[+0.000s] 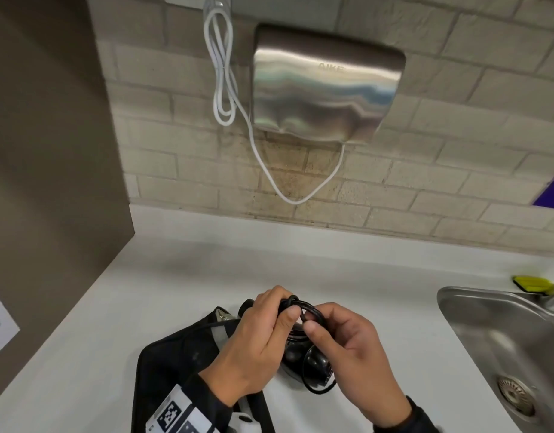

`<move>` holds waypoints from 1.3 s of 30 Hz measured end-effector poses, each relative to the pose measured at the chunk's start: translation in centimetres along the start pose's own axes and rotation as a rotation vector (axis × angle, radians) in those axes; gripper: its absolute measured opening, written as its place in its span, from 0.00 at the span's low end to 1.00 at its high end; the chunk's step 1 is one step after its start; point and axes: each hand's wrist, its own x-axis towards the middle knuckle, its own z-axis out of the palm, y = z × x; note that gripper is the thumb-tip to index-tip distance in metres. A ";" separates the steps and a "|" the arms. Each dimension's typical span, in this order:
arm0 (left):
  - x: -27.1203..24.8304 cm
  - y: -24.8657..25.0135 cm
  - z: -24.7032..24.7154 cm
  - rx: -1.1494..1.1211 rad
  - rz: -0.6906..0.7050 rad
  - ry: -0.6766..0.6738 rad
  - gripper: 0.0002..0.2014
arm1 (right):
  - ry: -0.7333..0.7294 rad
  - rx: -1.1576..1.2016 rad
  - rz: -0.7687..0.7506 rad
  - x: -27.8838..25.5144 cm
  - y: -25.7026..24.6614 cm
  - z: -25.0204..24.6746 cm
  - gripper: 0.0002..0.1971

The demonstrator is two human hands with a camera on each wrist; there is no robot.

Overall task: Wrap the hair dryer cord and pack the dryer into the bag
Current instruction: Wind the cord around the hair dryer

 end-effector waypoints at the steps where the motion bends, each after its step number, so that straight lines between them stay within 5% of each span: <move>1: 0.0 0.1 0.0 -0.030 -0.010 0.002 0.13 | -0.023 0.021 0.014 0.1 0.0 -0.1 0.06; 8: -0.1 1.6 0.4 -0.297 -0.069 0.032 0.13 | -0.086 0.143 0.077 0.3 0.0 -0.7 0.04; 17: 0.0 1.9 0.7 -0.274 -0.108 0.019 0.15 | -0.064 0.143 0.103 0.3 0.1 -0.9 0.06; 22: 0.5 1.6 0.9 -0.241 -0.128 0.097 0.15 | 0.376 -0.456 -0.343 -0.6 1.7 0.9 0.16; 25: 0.5 1.7 1.2 -0.257 -0.140 0.105 0.14 | 0.490 -0.774 -0.543 -1.0 2.7 1.7 0.07; 29: 0.2 2.0 1.4 -0.226 -0.134 0.099 0.13 | 0.426 -0.854 -0.375 -1.4 2.6 2.7 0.09; 34: 0.2 1.4 2.0 -0.113 -0.091 0.191 0.14 | 0.240 -0.249 0.134 -2.2 -1.1 2.8 0.10; 39: 1.7 0.3 1.0 -0.014 -0.112 0.315 0.13 | 0.211 -0.252 0.150 -4.5 -3.0 1.8 0.28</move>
